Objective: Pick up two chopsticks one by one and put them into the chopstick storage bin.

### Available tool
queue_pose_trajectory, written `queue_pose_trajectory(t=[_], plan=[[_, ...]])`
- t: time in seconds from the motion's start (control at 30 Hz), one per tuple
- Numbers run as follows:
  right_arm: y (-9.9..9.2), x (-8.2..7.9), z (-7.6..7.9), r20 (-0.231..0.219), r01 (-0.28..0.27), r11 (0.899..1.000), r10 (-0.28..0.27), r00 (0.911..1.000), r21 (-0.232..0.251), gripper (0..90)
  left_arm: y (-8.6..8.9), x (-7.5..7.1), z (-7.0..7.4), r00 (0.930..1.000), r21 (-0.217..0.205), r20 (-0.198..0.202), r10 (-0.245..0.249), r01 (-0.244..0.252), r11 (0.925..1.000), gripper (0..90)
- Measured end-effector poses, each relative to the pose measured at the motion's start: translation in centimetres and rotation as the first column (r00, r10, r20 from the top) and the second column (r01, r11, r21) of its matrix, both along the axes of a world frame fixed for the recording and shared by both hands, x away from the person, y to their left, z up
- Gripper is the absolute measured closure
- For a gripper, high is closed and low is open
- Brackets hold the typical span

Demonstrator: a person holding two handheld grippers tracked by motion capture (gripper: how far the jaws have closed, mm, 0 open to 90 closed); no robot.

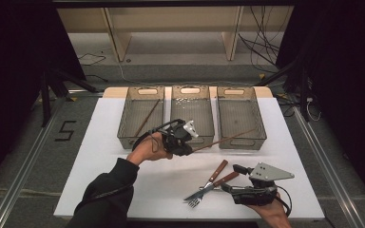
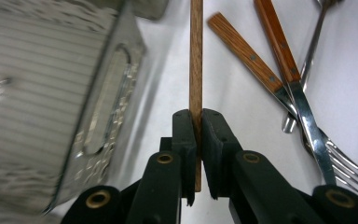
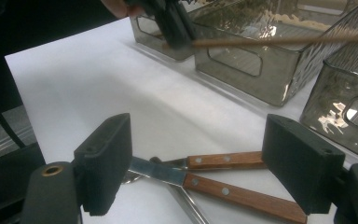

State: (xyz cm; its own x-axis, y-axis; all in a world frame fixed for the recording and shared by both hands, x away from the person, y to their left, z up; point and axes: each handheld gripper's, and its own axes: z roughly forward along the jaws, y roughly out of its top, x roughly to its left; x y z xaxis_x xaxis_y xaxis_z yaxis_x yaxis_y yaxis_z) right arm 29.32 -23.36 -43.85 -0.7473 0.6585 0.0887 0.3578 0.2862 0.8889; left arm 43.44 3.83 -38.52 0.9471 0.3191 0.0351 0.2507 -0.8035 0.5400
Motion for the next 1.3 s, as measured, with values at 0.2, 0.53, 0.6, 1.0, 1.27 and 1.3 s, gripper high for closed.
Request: queue_pose_trajectory(t=[0.2,0.53,0.6,1.0,1.27,1.3], plan=[[0.0,0.0,0.0,-0.001,0.0,1.0,0.0,1.0,0.001,25.2,2.7,1.3,1.1,0.9926,-0.08,-0.003,0.122,-0.122,0.9894,83.7],[0.0,0.0,0.0,0.0,0.001,1.0,-0.001,1.0,0.001,25.1,6.4,2.6,2.4,0.9704,-0.118,0.011,0.241,-0.238,0.9641,83.7],[0.0,0.0,0.0,0.0,0.001,1.0,-0.001,1.0,0.002,25.2,7.2,3.0,2.4,0.9611,-0.126,0.003,0.276,-0.274,0.9536,83.7],[0.0,0.0,0.0,-0.001,0.002,1.0,-0.002,1.0,0.0,25.2,12.4,5.0,1.8,0.9001,-0.134,-0.017,0.435,-0.434,0.8911,83.7],[0.0,0.0,0.0,-0.002,0.002,1.0,-0.002,1.0,0.0,25.1,15.1,5.5,1.2,0.8653,-0.143,-0.035,0.5,-0.499,0.8545,83.7],[0.0,0.1,0.0,-0.002,0.001,1.0,-0.001,1.0,0.0,25.2,15.4,5.5,1.2,0.8622,-0.14,-0.036,0.505,-0.505,0.8517,83.7]])
